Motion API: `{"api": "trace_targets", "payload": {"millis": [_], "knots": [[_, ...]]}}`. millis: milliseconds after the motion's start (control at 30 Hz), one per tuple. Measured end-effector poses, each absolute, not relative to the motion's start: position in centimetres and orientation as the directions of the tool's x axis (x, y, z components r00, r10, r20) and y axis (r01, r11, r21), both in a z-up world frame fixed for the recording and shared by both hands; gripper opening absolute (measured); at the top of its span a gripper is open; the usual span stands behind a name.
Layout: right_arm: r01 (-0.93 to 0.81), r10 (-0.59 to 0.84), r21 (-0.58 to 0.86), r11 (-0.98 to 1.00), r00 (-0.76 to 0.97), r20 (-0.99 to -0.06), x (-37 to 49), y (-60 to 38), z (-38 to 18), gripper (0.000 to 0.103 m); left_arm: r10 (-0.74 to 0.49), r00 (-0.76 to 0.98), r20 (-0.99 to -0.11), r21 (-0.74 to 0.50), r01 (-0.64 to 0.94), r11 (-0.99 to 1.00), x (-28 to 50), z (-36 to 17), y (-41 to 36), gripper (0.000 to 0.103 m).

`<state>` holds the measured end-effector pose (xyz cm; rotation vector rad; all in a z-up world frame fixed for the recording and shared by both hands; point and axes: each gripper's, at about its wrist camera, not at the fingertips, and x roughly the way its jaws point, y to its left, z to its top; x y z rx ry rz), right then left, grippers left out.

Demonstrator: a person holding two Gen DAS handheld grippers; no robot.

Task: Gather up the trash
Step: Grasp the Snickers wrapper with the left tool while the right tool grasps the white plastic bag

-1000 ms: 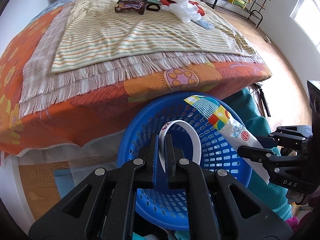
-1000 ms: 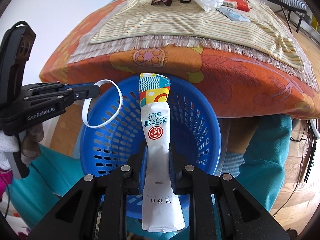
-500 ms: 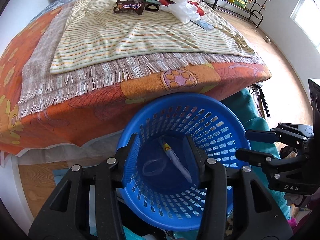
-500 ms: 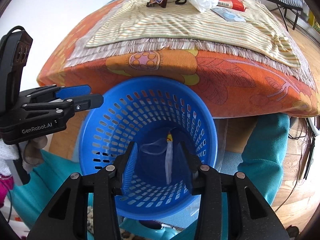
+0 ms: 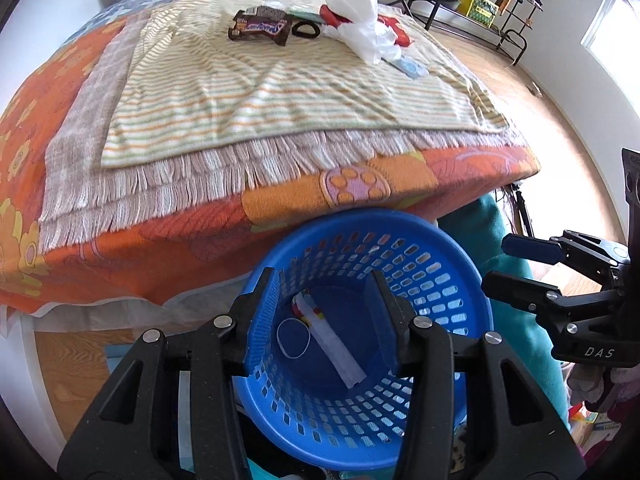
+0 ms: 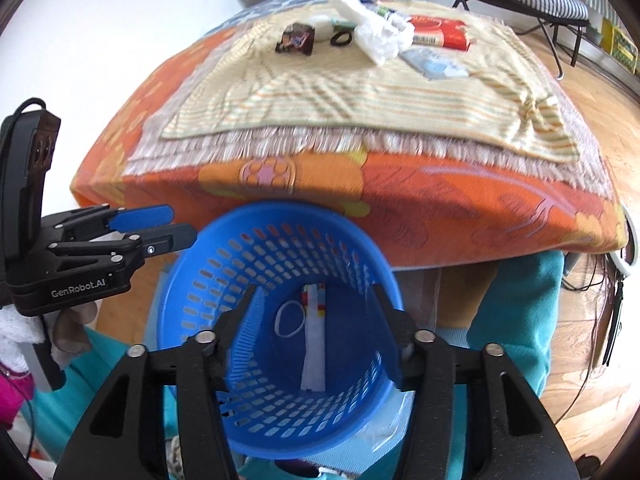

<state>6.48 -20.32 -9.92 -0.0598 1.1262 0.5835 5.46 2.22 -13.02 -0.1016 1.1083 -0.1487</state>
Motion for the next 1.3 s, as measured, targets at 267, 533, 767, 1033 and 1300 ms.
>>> {"api": "trace_targets", "payload": {"millis": [267,533,767,1033,1300], "knots": [[-0.434,0.416,0.243,0.868,0.365,-0.833,9.0,-21.3,-8.1,0.061,-0.178,0.475,-0.862,-0.185,0.032,0.982,8.1,-10.8,3.4,0.057],[-0.409,0.417,0.238,0.881,0.435,-0.798,11.9,-21.6,-6.3,0.068,-0.152,0.551,-0.82,-0.192,-0.015,0.981,13.0,-7.7,5.1,0.058],[-0.385,0.424,0.249,0.889,0.487,-0.764,15.5,-21.4,-5.4,0.07,-0.143,0.585,-0.799,-0.215,-0.055,0.975,18.4,-6.8,6.1,0.059],[-0.368,0.427,0.259,0.893,0.51,-0.747,19.7,-20.4,-5.9,0.07,-0.132,0.583,-0.802,-0.236,-0.105,0.966,24.0,-8.1,6.3,0.059],[-0.356,0.428,0.27,0.895,0.508,-0.748,23.3,-19.1,-7.6,0.07,-0.133,0.564,-0.815,-0.266,-0.161,0.95,28.8,-10.0,6.9,0.059]]}}
